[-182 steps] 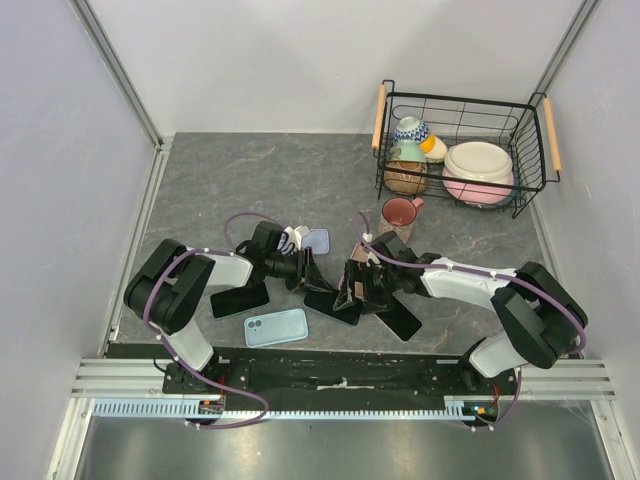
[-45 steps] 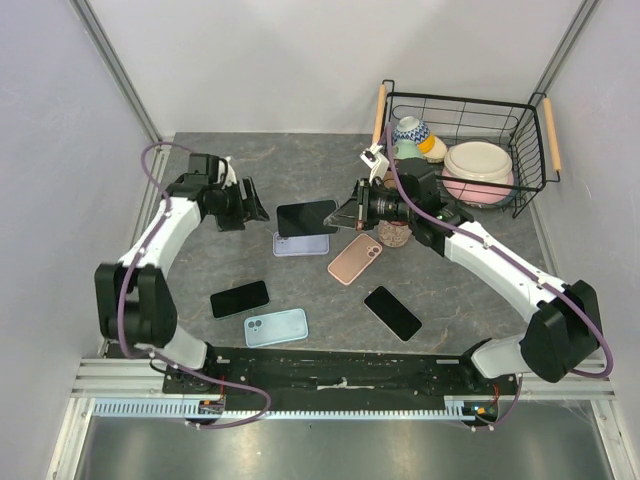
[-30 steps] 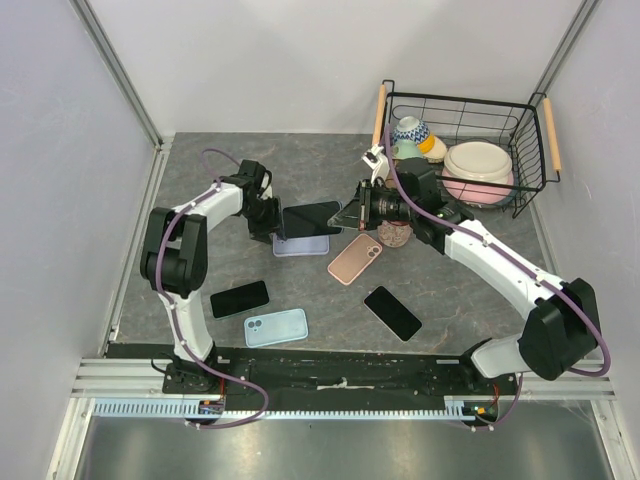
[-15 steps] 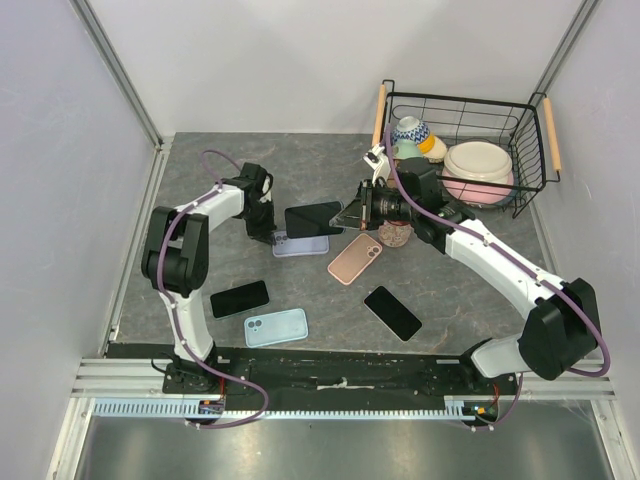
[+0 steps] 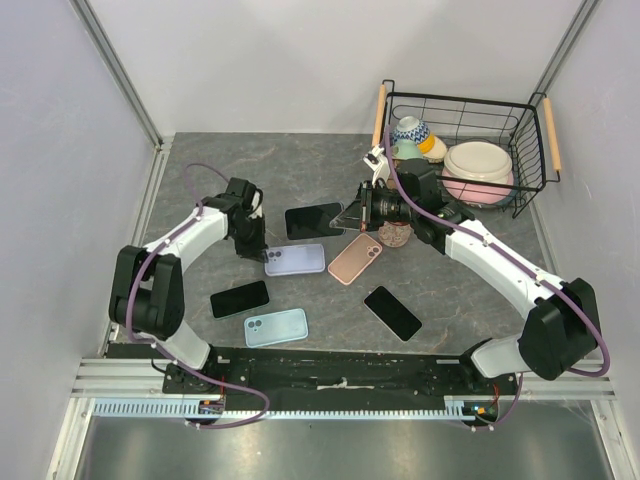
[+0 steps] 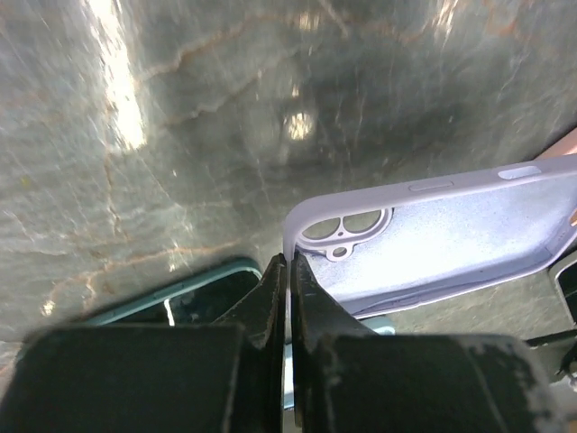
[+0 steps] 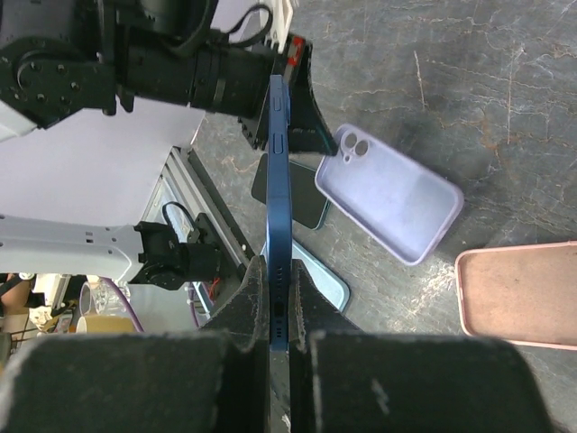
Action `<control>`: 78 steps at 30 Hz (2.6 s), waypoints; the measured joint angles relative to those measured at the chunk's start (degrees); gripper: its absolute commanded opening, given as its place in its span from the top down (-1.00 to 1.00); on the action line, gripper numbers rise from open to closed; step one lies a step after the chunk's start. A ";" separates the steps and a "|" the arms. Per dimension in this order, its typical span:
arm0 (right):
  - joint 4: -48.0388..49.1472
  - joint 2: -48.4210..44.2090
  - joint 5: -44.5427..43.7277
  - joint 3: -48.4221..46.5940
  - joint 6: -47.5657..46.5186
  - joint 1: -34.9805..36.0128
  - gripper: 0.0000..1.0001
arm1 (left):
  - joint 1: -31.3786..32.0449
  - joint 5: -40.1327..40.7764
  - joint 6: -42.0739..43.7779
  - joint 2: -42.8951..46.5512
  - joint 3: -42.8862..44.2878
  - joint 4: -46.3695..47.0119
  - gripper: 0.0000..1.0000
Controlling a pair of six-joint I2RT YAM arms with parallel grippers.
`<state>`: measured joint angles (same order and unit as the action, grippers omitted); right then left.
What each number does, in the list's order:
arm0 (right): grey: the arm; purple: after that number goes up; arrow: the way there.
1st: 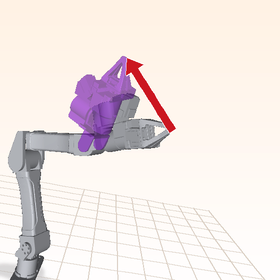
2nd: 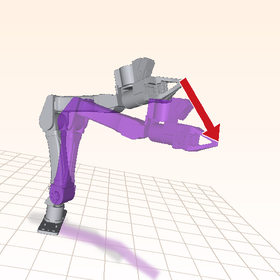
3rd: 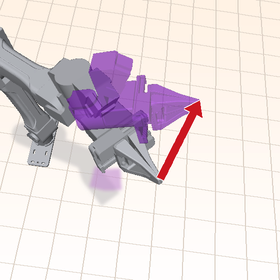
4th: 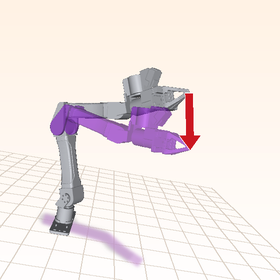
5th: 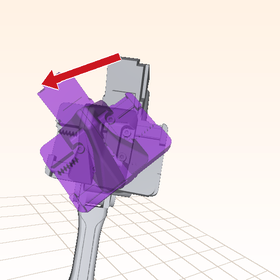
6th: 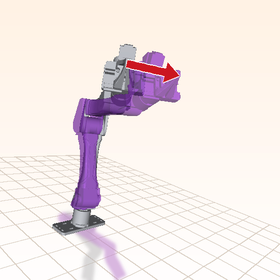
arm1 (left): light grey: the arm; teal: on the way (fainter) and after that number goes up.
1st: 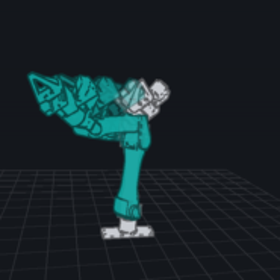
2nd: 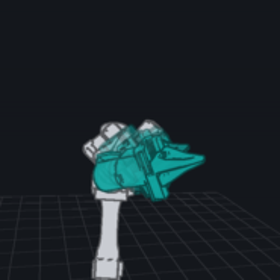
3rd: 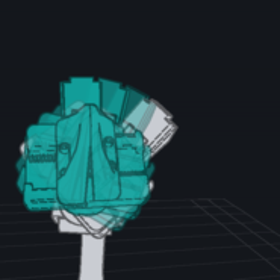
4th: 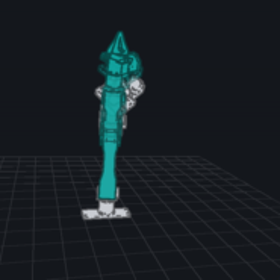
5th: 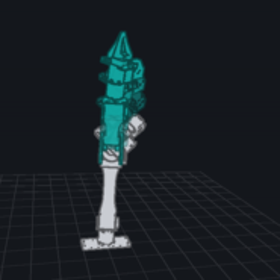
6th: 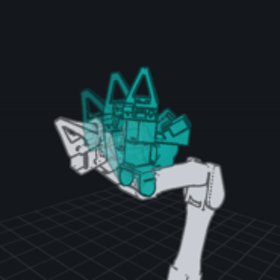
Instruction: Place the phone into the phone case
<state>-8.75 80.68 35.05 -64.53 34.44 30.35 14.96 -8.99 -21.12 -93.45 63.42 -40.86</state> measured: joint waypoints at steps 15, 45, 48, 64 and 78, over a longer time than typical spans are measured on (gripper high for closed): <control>0.00 0.02 0.02 0.00 0.00 -0.09 1.00 | 7.72 -0.50 -0.04 0.90 -4.61 -2.36 0.96; -0.17 1.11 0.04 0.55 -0.02 -0.11 1.00 | 5.64 2.75 -1.38 -3.50 -5.79 -0.90 -0.31; -0.20 1.36 0.07 0.55 -0.02 -0.11 1.00 | 5.62 1.42 -1.29 -3.17 -5.79 -0.57 -0.35; -0.26 1.77 0.07 0.66 -0.02 -0.11 1.00 | -0.59 -4.52 -1.31 5.84 -4.42 -0.07 -0.54; -0.44 2.16 0.11 1.03 -0.02 -0.11 1.00 | -25.66 -33.81 -4.50 18.51 -15.93 13.68 -0.54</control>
<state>-9.19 82.85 35.16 -63.51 34.41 30.24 -10.70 -42.81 -25.63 -74.94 47.48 -27.18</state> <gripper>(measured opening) 0.047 0.772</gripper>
